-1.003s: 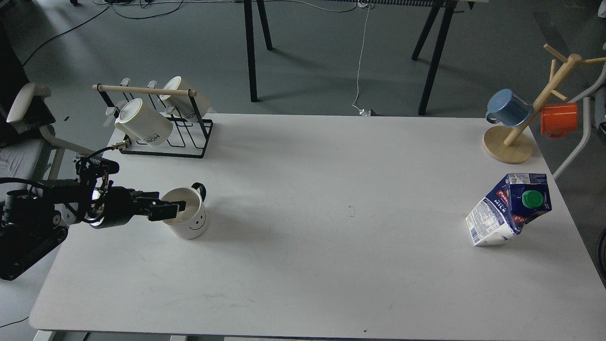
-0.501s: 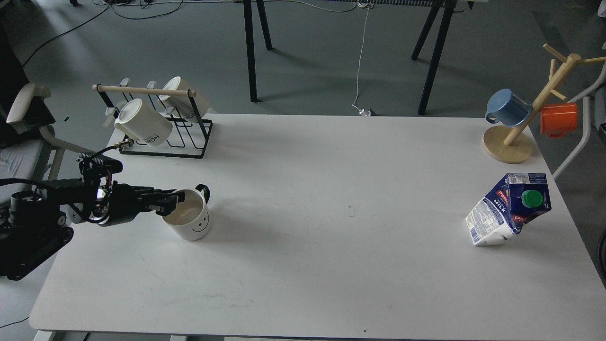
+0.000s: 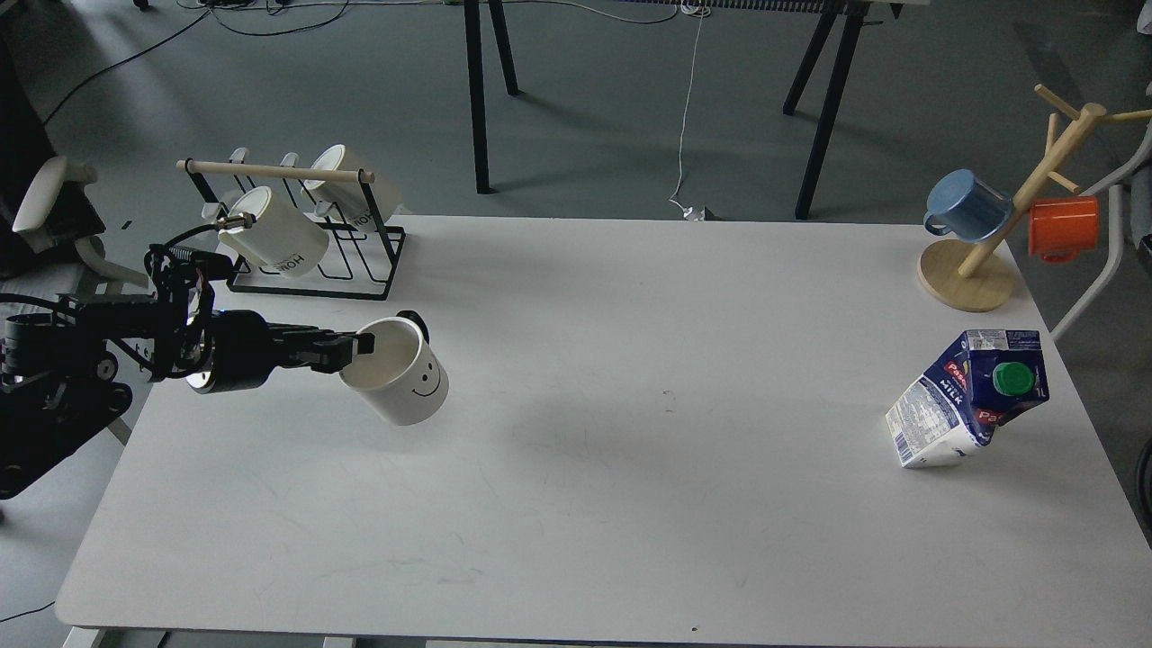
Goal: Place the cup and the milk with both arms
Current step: 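Lift the white mug with the left gripper and set it toward table center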
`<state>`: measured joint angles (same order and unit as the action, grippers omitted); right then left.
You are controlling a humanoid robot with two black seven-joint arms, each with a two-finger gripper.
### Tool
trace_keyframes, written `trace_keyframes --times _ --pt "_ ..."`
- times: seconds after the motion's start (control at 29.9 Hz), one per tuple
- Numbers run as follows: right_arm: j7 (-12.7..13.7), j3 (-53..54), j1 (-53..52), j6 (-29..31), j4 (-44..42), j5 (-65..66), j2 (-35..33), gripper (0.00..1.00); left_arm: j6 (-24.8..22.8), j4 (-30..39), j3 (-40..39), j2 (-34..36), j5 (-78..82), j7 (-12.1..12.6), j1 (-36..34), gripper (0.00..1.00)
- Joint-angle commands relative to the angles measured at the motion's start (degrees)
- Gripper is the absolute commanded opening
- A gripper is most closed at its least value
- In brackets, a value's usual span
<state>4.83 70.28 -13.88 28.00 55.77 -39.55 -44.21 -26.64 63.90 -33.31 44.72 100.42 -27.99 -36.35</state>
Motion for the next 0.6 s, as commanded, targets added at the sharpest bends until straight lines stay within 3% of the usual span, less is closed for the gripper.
trace_keyframes --times 0.0,0.37,0.57 --pt "-0.26 0.38 -0.09 0.0 -1.09 -0.18 0.09 0.98 -1.36 1.32 -1.15 -4.79 -1.55 -0.01 -5.21 0.02" --pt "-0.26 0.38 -0.62 0.0 -3.91 -0.53 -0.09 0.98 -1.36 -10.1 -0.97 -29.23 16.02 -0.01 -8.74 0.03" --pt "-0.26 0.38 -0.79 0.0 -3.91 -0.53 -0.09 0.98 -1.36 -14.5 0.43 -34.61 20.16 -0.01 -7.25 0.04"
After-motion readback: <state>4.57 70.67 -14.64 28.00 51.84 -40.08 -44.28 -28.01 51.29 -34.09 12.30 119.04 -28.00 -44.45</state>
